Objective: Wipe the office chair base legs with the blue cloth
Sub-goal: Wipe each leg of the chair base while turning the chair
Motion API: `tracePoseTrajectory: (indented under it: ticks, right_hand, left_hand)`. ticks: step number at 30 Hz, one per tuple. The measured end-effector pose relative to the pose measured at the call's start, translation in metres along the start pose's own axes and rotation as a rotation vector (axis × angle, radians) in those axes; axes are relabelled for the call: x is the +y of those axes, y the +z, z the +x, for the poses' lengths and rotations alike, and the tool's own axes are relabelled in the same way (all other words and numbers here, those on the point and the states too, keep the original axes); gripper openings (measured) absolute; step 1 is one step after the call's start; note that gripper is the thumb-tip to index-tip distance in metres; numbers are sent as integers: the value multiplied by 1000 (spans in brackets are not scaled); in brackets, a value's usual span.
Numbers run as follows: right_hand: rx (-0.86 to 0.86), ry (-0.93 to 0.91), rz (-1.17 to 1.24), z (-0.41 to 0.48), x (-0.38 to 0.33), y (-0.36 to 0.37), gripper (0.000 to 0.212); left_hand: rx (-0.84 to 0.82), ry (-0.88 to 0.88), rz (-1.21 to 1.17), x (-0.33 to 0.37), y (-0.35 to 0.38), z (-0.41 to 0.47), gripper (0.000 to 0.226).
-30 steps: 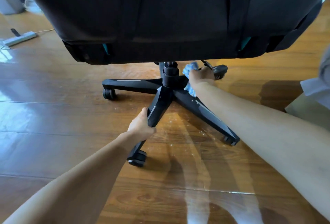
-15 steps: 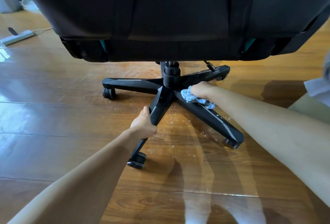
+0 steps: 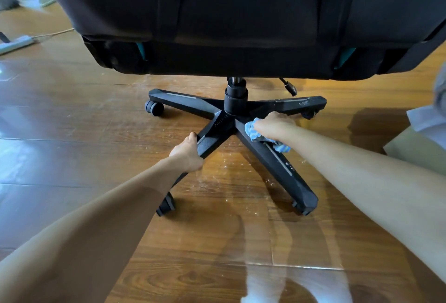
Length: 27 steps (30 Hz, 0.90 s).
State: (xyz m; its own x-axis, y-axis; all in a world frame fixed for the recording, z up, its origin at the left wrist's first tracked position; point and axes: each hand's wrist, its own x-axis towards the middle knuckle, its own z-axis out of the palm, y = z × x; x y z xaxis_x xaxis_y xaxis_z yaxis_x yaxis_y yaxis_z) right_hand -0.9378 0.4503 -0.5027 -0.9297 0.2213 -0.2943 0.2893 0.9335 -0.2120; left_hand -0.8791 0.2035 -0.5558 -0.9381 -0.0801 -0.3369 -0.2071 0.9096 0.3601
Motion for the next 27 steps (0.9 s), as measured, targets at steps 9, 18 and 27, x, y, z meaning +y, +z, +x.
tracePoseTrajectory:
  ticks: [9,18,27]
  right_hand:
    - [-80,-94,59,3,7,-8,29]
    - [97,-12,139,11,9,3,40]
    - [243,-45,269,7,21,11,41]
  left_hand:
    - [165,58,101,13,5,19,83]
    - [42,-211,-916,112,75,-51,33]
    - [-465,-397,-1414,133,88,-63,48]
